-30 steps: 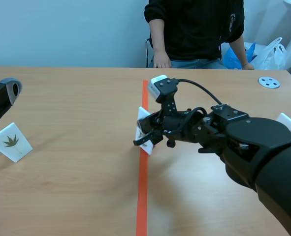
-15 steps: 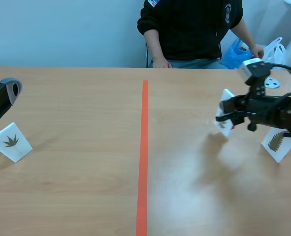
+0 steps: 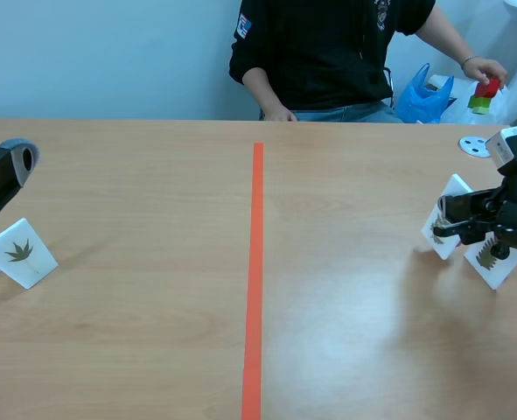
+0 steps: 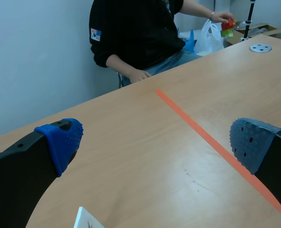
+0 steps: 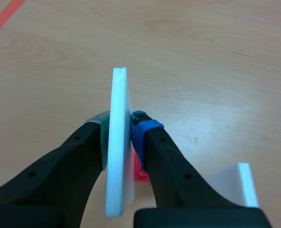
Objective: Sort the leaf by its shape. The table is split by an orange tape line. A compound leaf with several leaflets goes to the left side, a simple leaf with one blade goes to the right side. Return to the home posture when a red brick is placed on the table.
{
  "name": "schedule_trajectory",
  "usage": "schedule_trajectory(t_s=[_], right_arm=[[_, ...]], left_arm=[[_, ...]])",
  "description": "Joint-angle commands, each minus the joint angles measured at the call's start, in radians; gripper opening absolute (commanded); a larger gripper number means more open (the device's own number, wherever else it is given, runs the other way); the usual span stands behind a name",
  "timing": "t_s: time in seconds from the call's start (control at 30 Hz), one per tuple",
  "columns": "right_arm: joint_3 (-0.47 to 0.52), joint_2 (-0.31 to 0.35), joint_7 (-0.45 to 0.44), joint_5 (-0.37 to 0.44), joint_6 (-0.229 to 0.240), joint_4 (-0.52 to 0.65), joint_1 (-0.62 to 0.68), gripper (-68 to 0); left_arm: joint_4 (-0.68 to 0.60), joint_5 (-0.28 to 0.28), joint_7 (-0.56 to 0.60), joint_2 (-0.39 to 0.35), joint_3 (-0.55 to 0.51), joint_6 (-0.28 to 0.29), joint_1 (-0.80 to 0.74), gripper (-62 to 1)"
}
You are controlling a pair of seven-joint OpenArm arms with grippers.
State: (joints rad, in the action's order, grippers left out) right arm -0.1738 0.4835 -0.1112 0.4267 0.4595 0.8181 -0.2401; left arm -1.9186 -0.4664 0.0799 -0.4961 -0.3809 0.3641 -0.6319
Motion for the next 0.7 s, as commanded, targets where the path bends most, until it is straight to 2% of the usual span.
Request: schedule_trajectory(t_s=[0.0,0.1,0.37,0.5,0.67], right_arm=[[-0.003,0.006,-0.019,0.006,-0.001,0.017,-0.025,-54.1],[-0.003,0.001,-0.021,0.004,-0.010,0.017,-0.020,-48.8],[-0.003,0.001,-0.035,0.003,-0.042,0.017,-0.011,-42.1],[-0.001,0.002,-0.045,0.003,-0.042,0.017,-0.011,-37.9],[0.030,0.025,-0.016,-0.004,-0.022,0.071,0.009,-37.8]], left_arm=[[-0.013,-0.013,0.017,-0.001,-0.009,-0.002,-0.002,1.4],[-0.013,-0.013,0.017,-0.001,-0.009,-0.002,-0.002,1.4],[-0.013,-0.013,0.017,-0.001,-0.009,-0.002,-0.002,1.4],[-0.013,-0.013,0.017,-0.001,-0.009,-0.002,-0.003,1.4],[-0.013,-0.013,0.017,-0.001,-0.009,-0.002,-0.002,1.4]])
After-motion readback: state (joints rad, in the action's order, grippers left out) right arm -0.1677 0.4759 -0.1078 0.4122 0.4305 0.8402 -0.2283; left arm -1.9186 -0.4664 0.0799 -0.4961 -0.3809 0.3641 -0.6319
